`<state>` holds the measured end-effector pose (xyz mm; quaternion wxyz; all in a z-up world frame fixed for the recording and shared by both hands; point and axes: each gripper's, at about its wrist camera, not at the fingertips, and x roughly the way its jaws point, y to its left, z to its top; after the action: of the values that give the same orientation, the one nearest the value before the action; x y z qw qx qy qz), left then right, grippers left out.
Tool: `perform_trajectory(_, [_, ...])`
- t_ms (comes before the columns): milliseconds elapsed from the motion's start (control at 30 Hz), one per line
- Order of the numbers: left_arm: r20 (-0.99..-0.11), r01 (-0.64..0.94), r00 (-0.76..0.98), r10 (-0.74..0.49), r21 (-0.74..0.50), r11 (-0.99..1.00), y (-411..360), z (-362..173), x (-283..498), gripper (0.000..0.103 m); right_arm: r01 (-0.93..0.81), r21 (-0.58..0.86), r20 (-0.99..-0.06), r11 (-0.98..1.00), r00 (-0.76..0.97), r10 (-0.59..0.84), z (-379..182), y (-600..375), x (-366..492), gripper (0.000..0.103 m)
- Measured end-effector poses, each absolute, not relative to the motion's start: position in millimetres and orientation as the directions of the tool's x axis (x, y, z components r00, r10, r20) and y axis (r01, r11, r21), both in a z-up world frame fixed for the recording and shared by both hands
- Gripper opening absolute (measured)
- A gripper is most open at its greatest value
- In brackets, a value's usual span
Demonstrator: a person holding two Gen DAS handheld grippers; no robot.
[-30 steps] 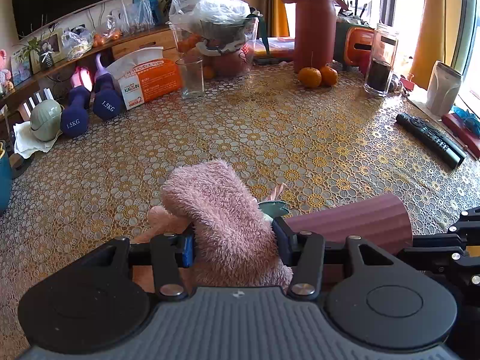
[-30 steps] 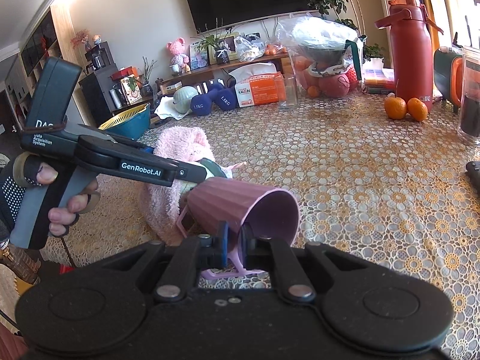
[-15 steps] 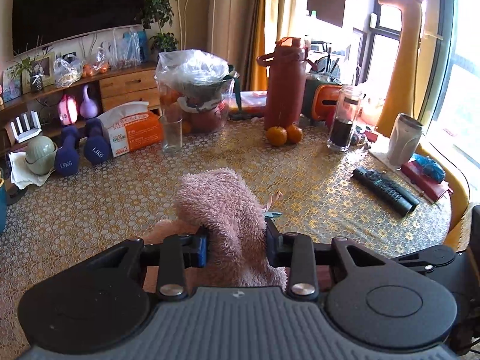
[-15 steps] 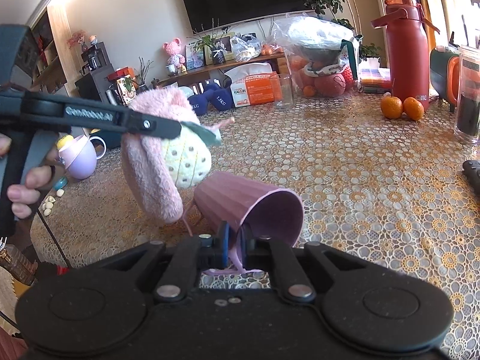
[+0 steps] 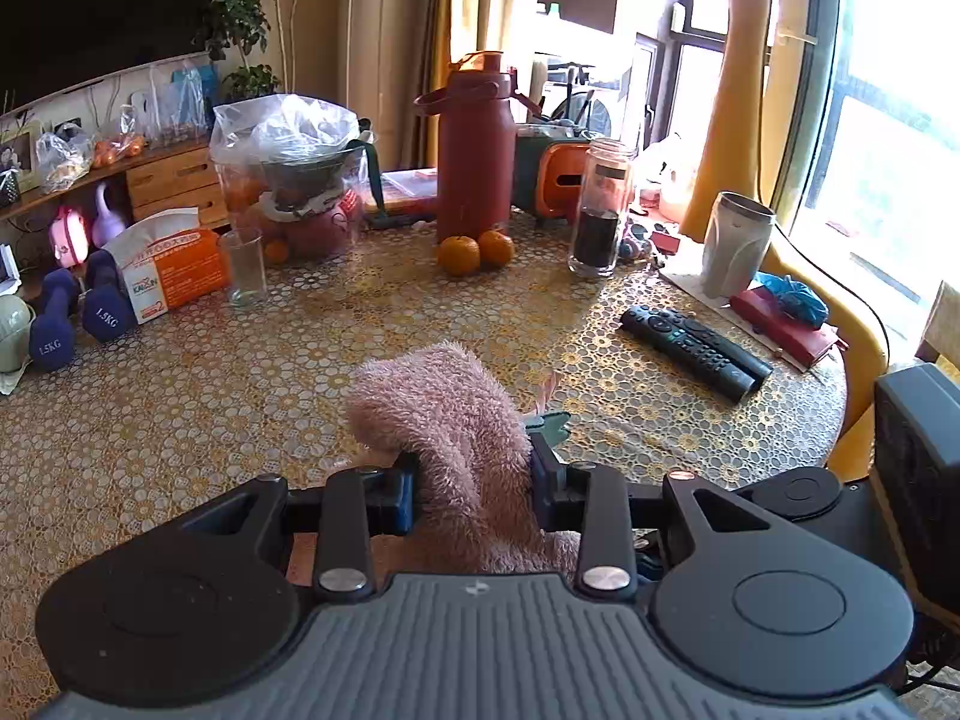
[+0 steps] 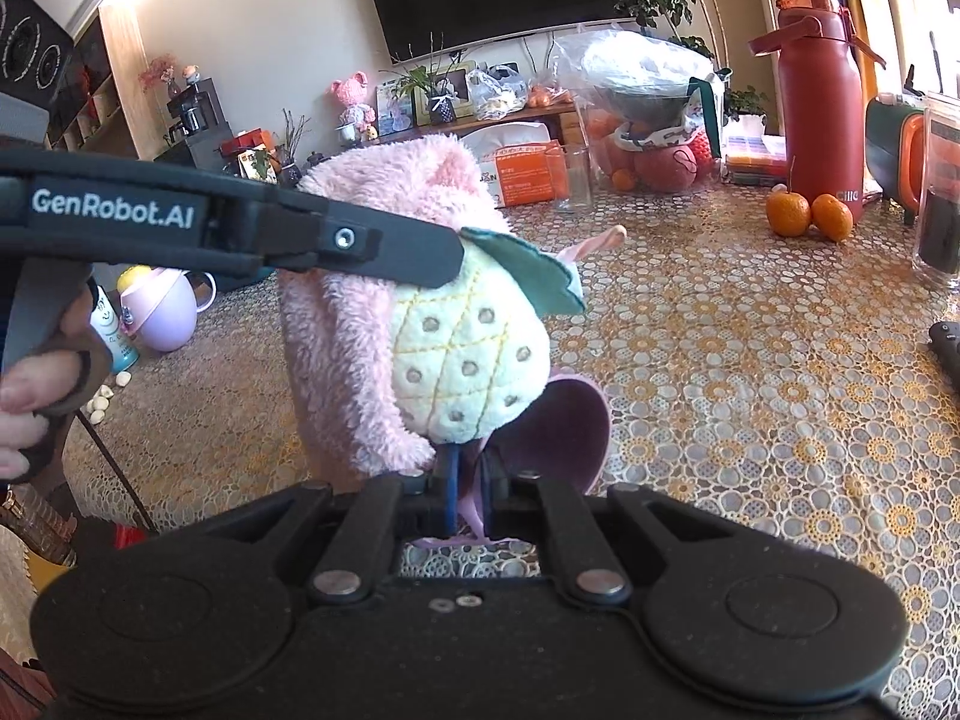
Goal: Organize objects
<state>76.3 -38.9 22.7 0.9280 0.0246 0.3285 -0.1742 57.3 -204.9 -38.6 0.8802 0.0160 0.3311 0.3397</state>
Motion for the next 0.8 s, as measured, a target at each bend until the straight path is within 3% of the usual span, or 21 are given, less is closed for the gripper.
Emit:
perform_trajectory(400, [-0.673,0.147,0.729,-0.123,-0.022,0.989,19.9,-4.2,99.5,0.030,-0.585,0.255,-0.568,0.770,0.554,0.609,-37.9,-206.2,57.9,0.006])
perform_trajectory(800, [-0.684,0.083,0.727,-0.064,-0.004,0.997,41.9,-8.8,99.6,0.028,-0.585,0.254,-0.569,0.771,0.554,0.608,-37.4,-206.5,58.5,0.006])
